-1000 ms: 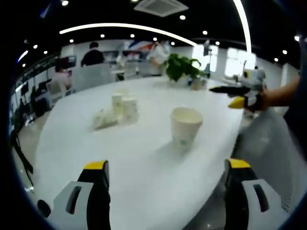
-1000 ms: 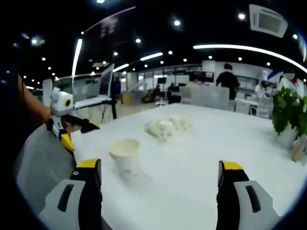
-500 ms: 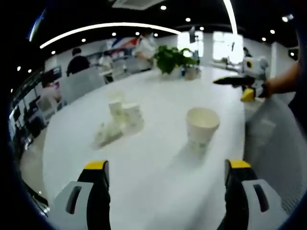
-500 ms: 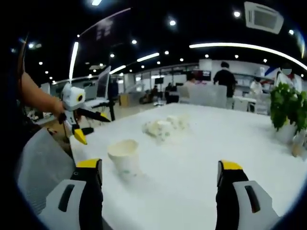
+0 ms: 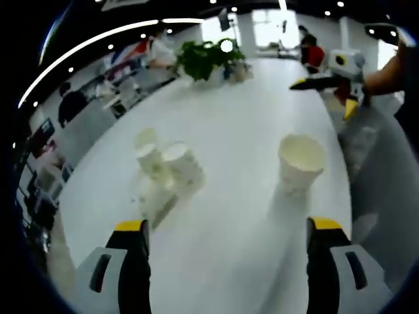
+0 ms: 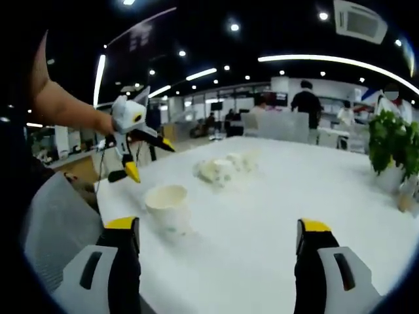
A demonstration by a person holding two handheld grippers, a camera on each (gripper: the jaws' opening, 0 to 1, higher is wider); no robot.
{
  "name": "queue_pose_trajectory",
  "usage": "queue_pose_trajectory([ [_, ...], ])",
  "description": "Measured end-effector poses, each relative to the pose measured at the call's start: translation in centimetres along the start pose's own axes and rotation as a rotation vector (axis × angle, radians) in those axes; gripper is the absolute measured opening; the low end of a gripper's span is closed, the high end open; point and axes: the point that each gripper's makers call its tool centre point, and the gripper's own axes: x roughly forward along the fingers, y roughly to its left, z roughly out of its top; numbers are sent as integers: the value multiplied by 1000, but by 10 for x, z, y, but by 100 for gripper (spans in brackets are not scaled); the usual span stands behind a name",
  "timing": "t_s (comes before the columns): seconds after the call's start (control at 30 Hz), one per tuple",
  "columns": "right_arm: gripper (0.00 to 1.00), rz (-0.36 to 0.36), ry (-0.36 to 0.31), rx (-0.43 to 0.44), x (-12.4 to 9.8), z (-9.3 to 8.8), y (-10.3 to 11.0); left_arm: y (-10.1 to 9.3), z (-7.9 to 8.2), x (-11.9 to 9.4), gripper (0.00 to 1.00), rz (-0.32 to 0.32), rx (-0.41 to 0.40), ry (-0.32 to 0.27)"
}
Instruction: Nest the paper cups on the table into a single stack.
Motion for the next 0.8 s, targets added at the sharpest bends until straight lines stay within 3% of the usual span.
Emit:
queue_pose_trajectory([
  [0.33, 97, -8, 1, 9, 0, 0, -3, 38, 11, 18, 98, -53, 117, 78],
  [0.53, 96, -12, 3, 18, 0, -1, -4, 68, 30, 31, 97, -77, 178, 112],
  [0.8, 94, -33, 9, 52, -2, -5, -10, 102, 44, 52, 94, -96, 226, 157],
])
